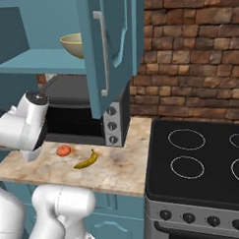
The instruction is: Pick both bowls and place them on the counter. Then place the banana in one bowl and place the squash in the other bowl.
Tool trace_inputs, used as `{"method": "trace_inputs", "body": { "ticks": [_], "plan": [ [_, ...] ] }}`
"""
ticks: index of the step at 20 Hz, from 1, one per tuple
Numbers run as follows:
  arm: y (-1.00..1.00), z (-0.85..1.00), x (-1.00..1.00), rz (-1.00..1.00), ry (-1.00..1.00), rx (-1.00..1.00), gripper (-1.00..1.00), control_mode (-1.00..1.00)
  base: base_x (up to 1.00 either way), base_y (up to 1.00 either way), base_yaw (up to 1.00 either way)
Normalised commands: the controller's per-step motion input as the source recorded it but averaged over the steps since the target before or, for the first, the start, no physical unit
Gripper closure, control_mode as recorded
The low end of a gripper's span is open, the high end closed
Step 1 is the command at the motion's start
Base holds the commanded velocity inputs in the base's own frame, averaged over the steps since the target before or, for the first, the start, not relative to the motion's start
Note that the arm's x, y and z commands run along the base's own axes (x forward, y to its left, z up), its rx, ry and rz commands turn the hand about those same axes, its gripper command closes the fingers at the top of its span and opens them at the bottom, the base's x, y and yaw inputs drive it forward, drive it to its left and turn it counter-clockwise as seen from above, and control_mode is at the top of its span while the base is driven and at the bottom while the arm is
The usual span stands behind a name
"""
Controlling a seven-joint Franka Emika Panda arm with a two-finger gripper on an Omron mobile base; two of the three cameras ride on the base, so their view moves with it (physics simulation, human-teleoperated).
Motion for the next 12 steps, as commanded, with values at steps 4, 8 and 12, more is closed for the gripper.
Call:
{"method": "trace_inputs", "body": {
  "ticks": [4, 8, 12],
  "plan": [
    [0.17, -0.54, 0.08, 0.11, 0.0, 0.0, 1.0, -1.0, 0.0, 0.0, 0.0],
    [0.25, -0.58, 0.28, 0.02, 0.0, 0.0, 1.0, -1.0, 0.0, 0.0, 0.0],
    [0.26, -0.6, 0.41, 0.0, 0.0, 0.0, 1.0, -1.0, 0.0, 0.0, 0.0]
  ]
}}
